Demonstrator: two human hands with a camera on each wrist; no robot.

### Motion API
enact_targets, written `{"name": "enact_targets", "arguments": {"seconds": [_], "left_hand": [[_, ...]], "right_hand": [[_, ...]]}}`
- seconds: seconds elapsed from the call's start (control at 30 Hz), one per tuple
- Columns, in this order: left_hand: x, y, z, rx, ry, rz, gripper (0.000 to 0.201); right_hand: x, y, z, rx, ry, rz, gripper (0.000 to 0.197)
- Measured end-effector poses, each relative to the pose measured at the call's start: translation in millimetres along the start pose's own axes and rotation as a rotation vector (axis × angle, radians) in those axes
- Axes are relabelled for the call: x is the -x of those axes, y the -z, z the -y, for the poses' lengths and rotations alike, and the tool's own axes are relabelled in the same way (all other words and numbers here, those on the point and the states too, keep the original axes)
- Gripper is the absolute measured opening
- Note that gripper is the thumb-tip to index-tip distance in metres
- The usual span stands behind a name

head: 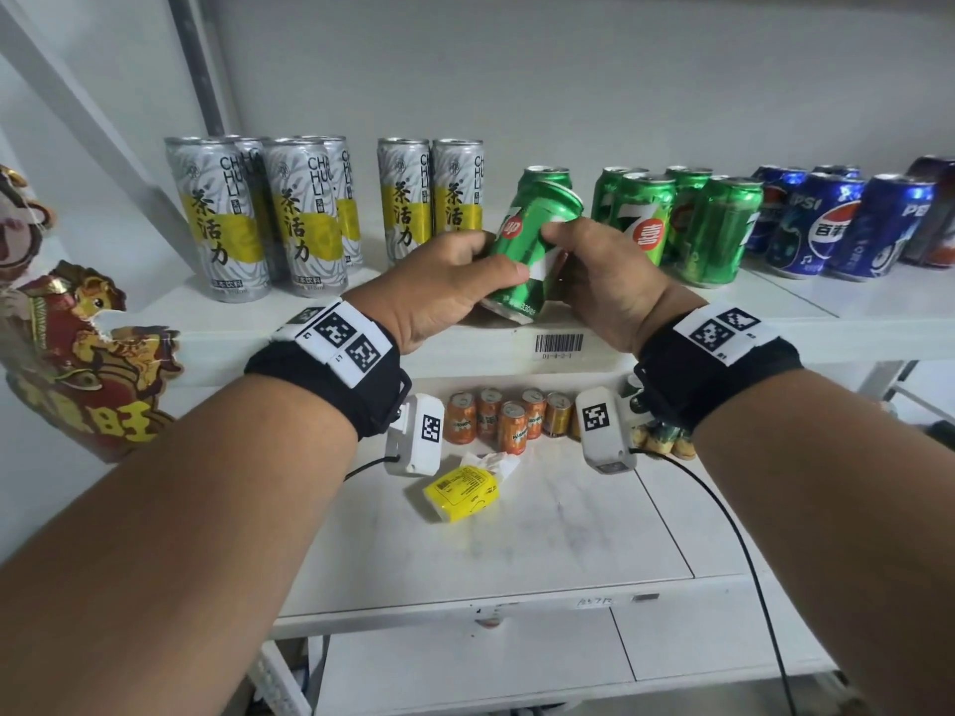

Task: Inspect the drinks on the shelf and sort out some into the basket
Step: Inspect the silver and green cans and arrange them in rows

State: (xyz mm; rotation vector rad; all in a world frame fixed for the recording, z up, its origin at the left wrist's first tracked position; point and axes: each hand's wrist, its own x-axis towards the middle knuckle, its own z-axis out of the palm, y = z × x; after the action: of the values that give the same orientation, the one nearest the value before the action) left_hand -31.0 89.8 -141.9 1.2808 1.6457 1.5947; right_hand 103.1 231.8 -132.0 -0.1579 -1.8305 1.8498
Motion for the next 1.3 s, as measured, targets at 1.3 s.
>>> {"name": "enact_targets", "arguments": {"seconds": [1.3], "left_hand": [[-47, 19, -76, -0.833, -0.007, -0.217, 0.041]], "right_hand": [[-64, 18, 90, 0.801, 0.143, 0.183, 0.020]]}}
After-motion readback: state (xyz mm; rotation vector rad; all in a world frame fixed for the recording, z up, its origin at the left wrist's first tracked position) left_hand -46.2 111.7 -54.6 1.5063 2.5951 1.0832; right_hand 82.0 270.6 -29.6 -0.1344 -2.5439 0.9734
